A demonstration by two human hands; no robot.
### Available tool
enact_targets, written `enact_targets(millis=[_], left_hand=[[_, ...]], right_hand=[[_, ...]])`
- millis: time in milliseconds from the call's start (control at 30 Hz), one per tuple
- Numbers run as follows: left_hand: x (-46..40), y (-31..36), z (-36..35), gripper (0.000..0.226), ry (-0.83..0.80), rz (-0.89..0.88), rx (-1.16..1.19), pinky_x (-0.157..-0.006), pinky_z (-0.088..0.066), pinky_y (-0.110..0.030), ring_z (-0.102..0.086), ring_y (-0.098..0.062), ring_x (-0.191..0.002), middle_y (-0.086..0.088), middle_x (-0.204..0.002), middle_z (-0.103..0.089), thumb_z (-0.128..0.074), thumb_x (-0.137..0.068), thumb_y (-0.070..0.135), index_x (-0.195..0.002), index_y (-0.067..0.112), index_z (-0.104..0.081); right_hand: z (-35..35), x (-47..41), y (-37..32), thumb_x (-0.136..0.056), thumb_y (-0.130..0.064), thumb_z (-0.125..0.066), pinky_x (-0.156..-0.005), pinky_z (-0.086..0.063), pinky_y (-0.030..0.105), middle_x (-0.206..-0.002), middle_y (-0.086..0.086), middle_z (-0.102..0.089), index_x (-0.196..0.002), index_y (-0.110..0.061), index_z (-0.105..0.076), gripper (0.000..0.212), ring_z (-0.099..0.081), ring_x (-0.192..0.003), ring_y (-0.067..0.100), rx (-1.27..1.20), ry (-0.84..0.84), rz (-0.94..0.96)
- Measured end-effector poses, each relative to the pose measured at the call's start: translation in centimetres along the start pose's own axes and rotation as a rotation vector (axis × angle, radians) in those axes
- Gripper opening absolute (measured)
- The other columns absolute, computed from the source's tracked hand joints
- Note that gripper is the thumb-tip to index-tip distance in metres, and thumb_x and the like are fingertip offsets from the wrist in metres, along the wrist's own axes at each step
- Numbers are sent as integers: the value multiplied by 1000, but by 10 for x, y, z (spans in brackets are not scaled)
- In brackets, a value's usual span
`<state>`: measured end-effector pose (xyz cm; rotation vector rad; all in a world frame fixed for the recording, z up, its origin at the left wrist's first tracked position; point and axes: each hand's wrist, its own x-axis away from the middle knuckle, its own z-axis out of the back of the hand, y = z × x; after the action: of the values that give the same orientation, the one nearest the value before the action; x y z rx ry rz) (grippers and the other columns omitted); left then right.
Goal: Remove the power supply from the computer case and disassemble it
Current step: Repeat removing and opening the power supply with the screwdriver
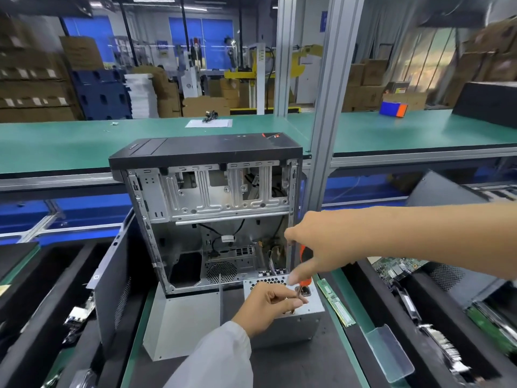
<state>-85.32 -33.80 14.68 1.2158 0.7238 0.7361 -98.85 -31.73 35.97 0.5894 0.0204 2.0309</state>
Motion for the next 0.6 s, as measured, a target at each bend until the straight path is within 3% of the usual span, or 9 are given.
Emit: enact_targets(millis=[67,100,167,233,400,500,600], left_hand=[[-1,-2,0,14,14,21,11,-71,-46,-11,-62,5,-73,18,-75,-71,-72,-88,16,-93,28,-78],[-1,-2,1,14,23,35,12,-70,-45,-12,-61,3,-69,14,-74,-70,-74,-86,16,-95,26,-79],[-1,-3,7,19,23,49,-67,-71,-42,-16,-54,-7,-66,3,-74,-63,-77,-84,17,-100,28,-77],[-2,-2,15,26,-44,27,-206,-82,-48,-21,-60,-13,-82,0,-94,-66,-77,-83,15,-105,28,-74],[-6,0,20,23,-85,-63,-569,-84,-43,-16,-56,-5,-94,4,-102,-65,-76,-82,17,-105,17,-71],[-4,-3,14,27,-46,-53,-611,-77,-34,-5,-52,6,-88,12,-98,-64,-81,-78,27,-102,20,-71],[1,-8,9,23,25,-50,-558,-78,-38,-6,-57,0,-89,11,-94,-67,-83,-75,28,-94,20,-73]], right_hand=[[-1,-2,0,-86,-68,-47,-43,-30,24,-65,1,-53,-73,-13,-50,56,-44,-49,12,71,43,-24],[-2,-3,1,-89,-61,-49,-44,-30,25,-63,0,-50,-68,-13,-47,53,-44,-51,14,92,68,-21],[-4,-3,2,-90,-46,-57,-47,-32,25,-75,1,-53,-81,-14,-56,33,-51,-64,20,102,105,2],[-8,-2,5,-89,-30,-60,-48,-29,26,-94,0,-52,-99,-22,-57,14,-50,-75,22,93,141,19],[-17,-1,12,-85,-21,-64,-48,-20,25,-92,-6,-35,-100,-30,-50,23,-40,-81,18,106,288,65],[-23,-1,15,-83,-18,-64,-47,-20,25,-95,-6,-39,-100,-31,-54,24,-42,-84,17,89,303,67],[-25,0,16,-83,-18,-64,-48,-21,24,-94,-7,-40,-99,-31,-52,23,-42,-83,17,56,295,55]])
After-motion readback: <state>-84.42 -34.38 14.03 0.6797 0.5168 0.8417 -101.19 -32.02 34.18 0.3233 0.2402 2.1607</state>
